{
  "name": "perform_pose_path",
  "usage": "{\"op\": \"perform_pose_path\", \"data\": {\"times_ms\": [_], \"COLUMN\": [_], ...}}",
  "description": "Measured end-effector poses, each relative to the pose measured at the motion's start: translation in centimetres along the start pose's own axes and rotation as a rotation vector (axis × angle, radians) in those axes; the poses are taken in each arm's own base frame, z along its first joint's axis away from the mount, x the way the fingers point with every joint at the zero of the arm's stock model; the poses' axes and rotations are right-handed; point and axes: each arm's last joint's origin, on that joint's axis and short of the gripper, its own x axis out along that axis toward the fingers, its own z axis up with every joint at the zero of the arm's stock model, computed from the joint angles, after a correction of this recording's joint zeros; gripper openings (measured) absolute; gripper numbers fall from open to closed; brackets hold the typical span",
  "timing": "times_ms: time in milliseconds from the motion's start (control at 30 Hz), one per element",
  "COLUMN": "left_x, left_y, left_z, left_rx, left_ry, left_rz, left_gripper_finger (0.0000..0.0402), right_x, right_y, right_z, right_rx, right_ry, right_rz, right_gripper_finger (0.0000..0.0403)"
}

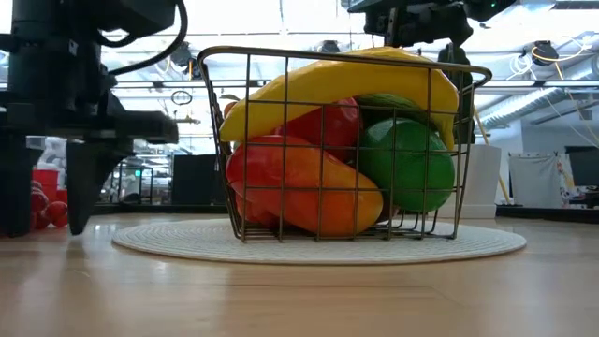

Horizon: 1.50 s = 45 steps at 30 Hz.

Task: Build produce basket
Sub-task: Put the red grapes into the black wire basket

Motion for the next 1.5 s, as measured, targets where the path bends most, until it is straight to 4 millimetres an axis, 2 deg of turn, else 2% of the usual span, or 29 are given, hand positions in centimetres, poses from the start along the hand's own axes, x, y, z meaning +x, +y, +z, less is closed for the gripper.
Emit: {"op": "perform_pose_path", "data": {"times_ms": [500, 1000, 1500], "left_x": [0.1, 0.4, -1.2], "left_y": [1.8, 2.0, 2.1], "left_z": [0.7, 1.2, 3.8], "left_rx": [-0.055, -0.066, -0.176], "left_ry": [-0.035, -0.046, -0.091], "left_rz": [0.18, 0.203, 0.226], "left_gripper_finger": [0.0195, 0.0195, 0.0195], "right_x": [0.0, 0.0, 0.0], "right_y": [-0.1, -0.1, -0.2], "right_z": [-0.5, -0.5, -0.7], "right_rx": [-0.004, -0.001, 0.008], "right_ry": [0.061, 0.068, 0.081], "right_rz": [0.02, 0.024, 0.017], "right_gripper_finger": [0.0274, 0.0274, 0.0274]}}
